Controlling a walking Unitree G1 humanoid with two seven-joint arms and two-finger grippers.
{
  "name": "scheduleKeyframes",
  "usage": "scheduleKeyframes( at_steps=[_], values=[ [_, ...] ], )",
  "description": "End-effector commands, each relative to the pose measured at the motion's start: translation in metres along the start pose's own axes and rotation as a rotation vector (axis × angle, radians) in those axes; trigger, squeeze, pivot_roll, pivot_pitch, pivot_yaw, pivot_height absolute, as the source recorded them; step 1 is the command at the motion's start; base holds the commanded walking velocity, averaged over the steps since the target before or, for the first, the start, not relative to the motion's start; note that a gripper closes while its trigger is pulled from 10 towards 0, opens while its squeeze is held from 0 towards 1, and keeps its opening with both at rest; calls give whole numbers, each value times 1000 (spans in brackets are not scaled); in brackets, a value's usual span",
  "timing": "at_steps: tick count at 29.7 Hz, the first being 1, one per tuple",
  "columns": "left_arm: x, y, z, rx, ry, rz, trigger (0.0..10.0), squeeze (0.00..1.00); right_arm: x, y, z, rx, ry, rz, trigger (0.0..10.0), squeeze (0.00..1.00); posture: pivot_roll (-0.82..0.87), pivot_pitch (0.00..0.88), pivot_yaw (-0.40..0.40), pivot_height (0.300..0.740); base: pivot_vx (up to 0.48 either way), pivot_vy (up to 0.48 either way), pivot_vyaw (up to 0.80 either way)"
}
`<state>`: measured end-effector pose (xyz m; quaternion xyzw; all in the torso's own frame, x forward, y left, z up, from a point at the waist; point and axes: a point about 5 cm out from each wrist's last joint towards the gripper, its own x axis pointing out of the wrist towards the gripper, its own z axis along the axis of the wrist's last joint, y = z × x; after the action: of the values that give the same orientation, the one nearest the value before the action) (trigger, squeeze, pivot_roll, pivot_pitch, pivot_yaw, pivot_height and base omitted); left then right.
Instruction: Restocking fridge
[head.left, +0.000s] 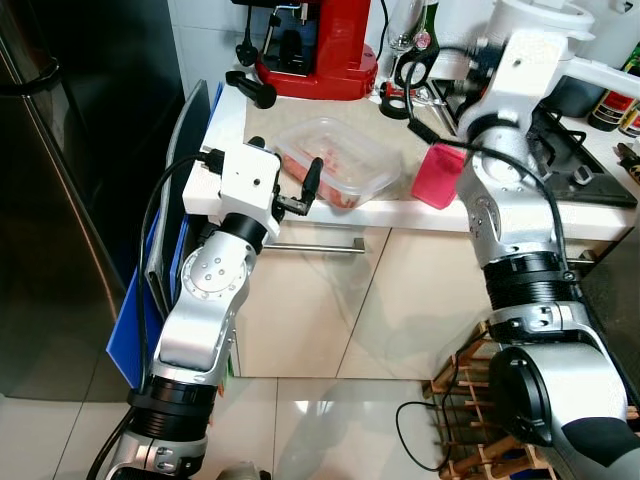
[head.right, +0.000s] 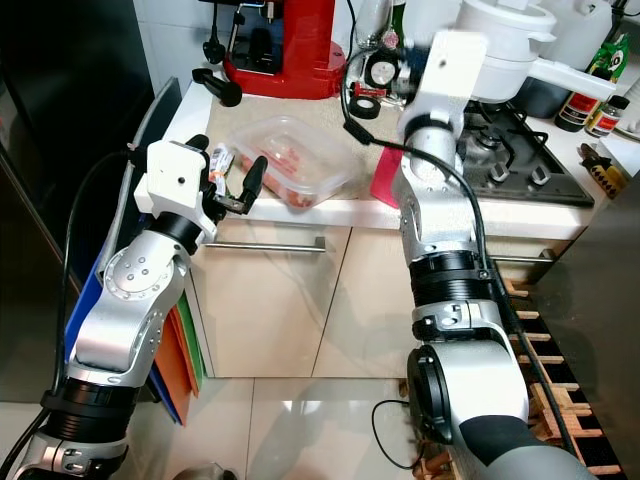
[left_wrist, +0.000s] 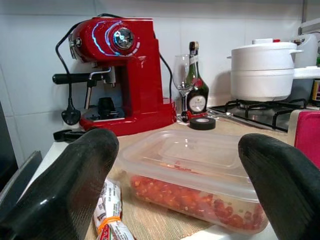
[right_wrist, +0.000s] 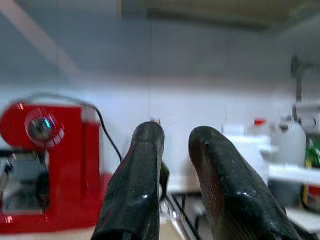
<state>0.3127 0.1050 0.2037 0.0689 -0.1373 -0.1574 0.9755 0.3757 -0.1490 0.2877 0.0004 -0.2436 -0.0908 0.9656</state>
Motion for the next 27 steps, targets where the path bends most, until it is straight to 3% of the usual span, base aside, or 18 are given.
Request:
scheduleKeyframes(
  at_steps=[1, 7, 8, 9, 10, 16, 17, 21, 23, 24, 25, 26, 27],
  values=[
    [0, -1, 5, 3, -20, 0, 10000, 0, -10, -16, -4, -37, -26, -44, 10000, 0, 127, 0, -104, 740, 0, 0, 0],
    [-5, 4, 3, 4, -11, 17, 10000, 0, -40, -50, 11, -137, -173, -81, 10000, 0, 111, 0, -102, 740, 0, 0, 0],
    [-6, 3, 2, 4, -11, 15, 10000, 0, -68, -54, 3, -225, -180, -20, 10000, 0, 101, 0, -101, 740, 0, 0, 0],
    [-6, 3, 2, 4, -11, 15, 10000, 0, -68, -54, 3, -225, -180, -20, 10000, 0, 101, 0, -101, 740, 0, 0, 0],
    [-6, 3, 2, 3, -11, 14, 10000, 0, -78, -54, -1, -251, -172, 5, 10000, 0, 92, 0, -98, 740, 0, 0, 0],
    [-2, 2, 3, -3, -22, 11, 10000, 0, -123, -51, -36, -317, -67, 96, 10000, 0, 74, 0, -86, 740, 0, 0, 0],
    [-1, 1, 4, -4, -25, 8, 10000, 0, -134, -55, -50, -345, -2, 117, 10000, 0, 76, 0, -85, 740, 0, 0, 0],
    [-1, 1, 3, -3, -22, 3, 10000, 0, -147, -69, -81, -323, 185, 99, 10000, 0, 75, 0, -80, 740, 0, 0, 0],
    [-1, 1, 3, -2, -22, 2, 10000, 0, -148, -70, -82, -316, 197, 88, 10000, 0, 75, 0, -80, 740, 0, 0, 0],
    [-1, 1, 3, -4, -20, 2, 10000, 0, -148, -70, -87, -269, 249, 71, 10000, 137, 77, 0, -77, 740, 0, 0, 0],
    [-1, 1, 3, -4, -20, 2, 10000, 0, -148, -70, -87, -269, 249, 71, 10000, 137, 77, 0, -77, 740, 0, 0, 0],
    [-3, -2, -2, -16, 3, -12, 10000, 0, -147, -70, -100, -122, 370, 22, 10000, 1000, 78, 0, -73, 740, 0, 0, 0],
    [-4, -4, -5, -16, 13, -22, 10000, 0, -147, -68, -103, -74, 399, 10, 10000, 1000, 80, 0, -72, 740, 0, 0, 0]
  ],
)
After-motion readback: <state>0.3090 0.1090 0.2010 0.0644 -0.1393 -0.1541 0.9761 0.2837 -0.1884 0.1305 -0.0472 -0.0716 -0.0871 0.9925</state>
